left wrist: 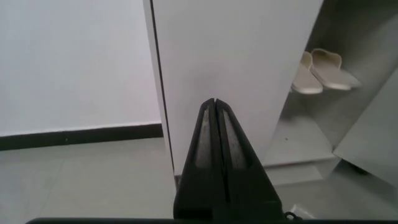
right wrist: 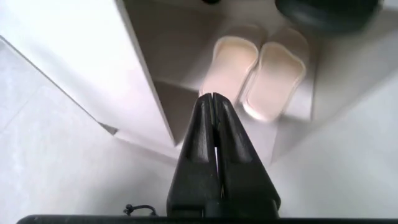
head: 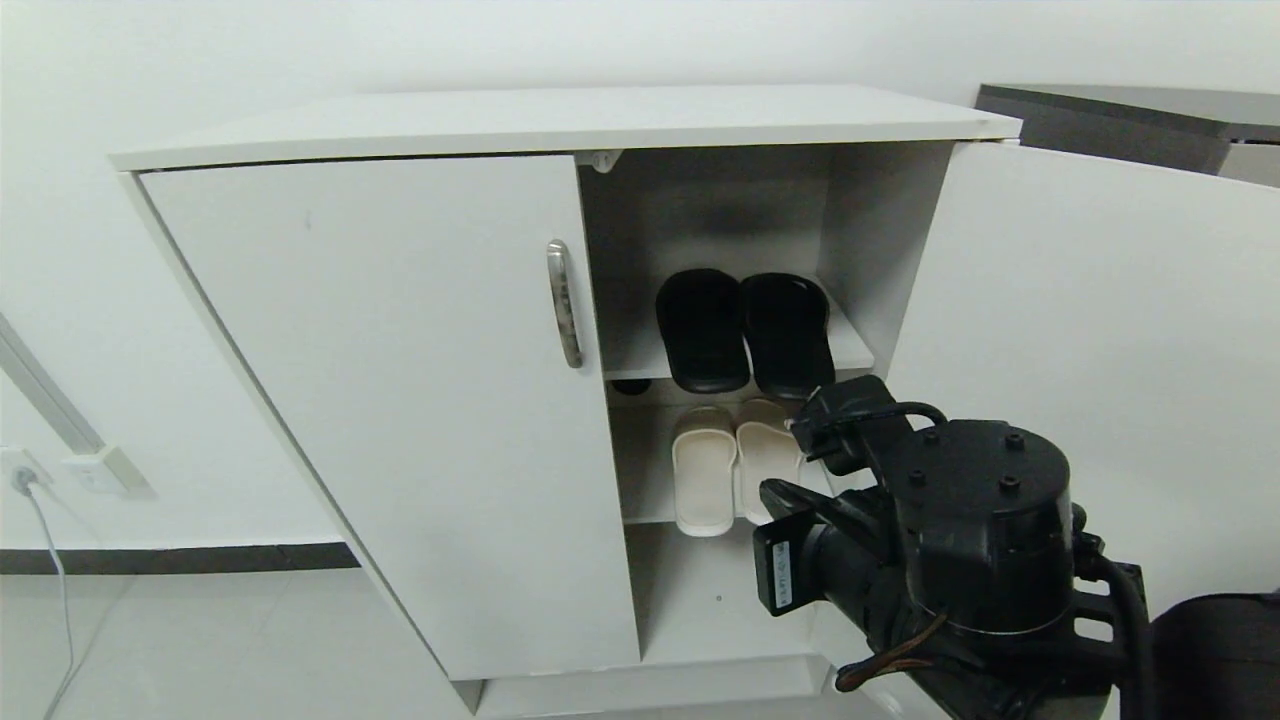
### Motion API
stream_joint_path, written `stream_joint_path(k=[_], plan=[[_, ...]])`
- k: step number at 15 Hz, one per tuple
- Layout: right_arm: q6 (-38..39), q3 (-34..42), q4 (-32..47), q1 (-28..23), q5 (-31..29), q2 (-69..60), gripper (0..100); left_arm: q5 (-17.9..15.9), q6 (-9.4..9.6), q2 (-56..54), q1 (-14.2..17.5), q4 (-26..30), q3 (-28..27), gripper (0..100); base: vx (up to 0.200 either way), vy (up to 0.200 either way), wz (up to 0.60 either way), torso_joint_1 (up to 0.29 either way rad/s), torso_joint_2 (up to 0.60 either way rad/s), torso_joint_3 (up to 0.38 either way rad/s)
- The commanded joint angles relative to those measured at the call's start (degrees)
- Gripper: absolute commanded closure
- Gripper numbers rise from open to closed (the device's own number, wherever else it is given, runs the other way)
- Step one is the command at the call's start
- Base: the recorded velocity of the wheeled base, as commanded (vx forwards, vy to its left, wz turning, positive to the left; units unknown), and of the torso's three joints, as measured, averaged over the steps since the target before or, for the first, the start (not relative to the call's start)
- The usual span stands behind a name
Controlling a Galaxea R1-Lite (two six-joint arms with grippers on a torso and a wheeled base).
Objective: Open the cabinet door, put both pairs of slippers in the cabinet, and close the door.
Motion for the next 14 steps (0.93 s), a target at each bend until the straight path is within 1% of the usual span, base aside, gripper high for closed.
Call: stream_joint_path(k=[1, 9, 12, 14], plan=[[0.0, 0.0, 0.0, 0.0, 0.0, 0.4, 100, 0.0, -0.02, 0.0, 0.0, 0.1, 0.0, 100, -0.200, 0.000, 0.00, -0.002, 0.00, 0.002], [0.2, 0.4, -0.1, 0.0, 0.0, 0.8, 100, 0.0, -0.02, 0.0, 0.0, 0.1, 0.0, 100, -0.200, 0.000, 0.00, 0.003, 0.00, 0.002], [0.1, 0.9, -1.3, -0.2, 0.0, 1.4, 100, 0.0, -0.02, 0.0, 0.0, 0.1, 0.0, 100, -0.200, 0.000, 0.00, 0.004, 0.00, 0.001], [-0.4, 1.8, -3.9, -1.6, 0.4, 2.0, 100, 0.0, -0.02, 0.0, 0.0, 0.0, 0.0, 100, 0.000, 0.000, 0.00, 0.000, 0.00, 0.000]])
